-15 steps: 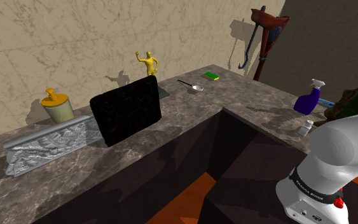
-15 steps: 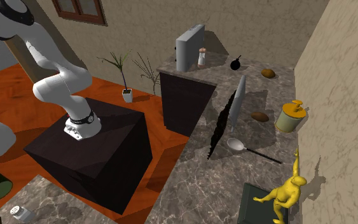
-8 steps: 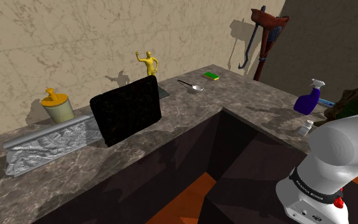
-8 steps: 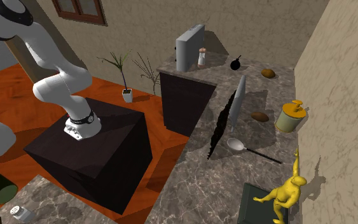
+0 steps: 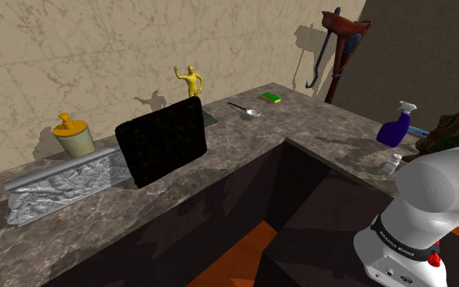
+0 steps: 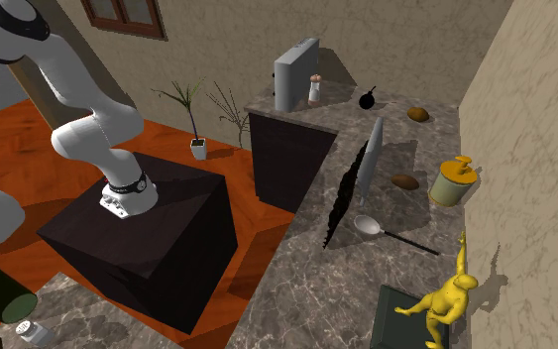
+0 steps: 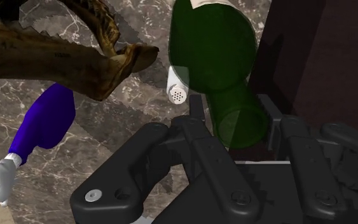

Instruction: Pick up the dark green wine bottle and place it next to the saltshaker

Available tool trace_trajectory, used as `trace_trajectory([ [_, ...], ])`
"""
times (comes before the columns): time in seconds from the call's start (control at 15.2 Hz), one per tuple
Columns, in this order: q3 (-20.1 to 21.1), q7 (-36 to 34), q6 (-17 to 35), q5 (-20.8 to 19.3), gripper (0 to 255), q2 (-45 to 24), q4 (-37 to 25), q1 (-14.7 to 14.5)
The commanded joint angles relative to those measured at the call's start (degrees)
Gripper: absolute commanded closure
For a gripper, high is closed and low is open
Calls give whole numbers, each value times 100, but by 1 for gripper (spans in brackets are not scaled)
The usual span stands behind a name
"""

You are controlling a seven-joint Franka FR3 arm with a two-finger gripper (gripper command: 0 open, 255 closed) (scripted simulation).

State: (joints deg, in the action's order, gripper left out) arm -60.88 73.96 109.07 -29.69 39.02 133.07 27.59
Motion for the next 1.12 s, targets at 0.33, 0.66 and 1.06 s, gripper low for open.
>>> trace_trajectory([
  [0.33, -232, 2, 330, -90, 255, -78, 208, -65],
  [0.66, -232, 1, 329, -90, 255, -78, 208, -66],
  [1.06, -231, 1, 329, -90, 0, -78, 208, -66],
])
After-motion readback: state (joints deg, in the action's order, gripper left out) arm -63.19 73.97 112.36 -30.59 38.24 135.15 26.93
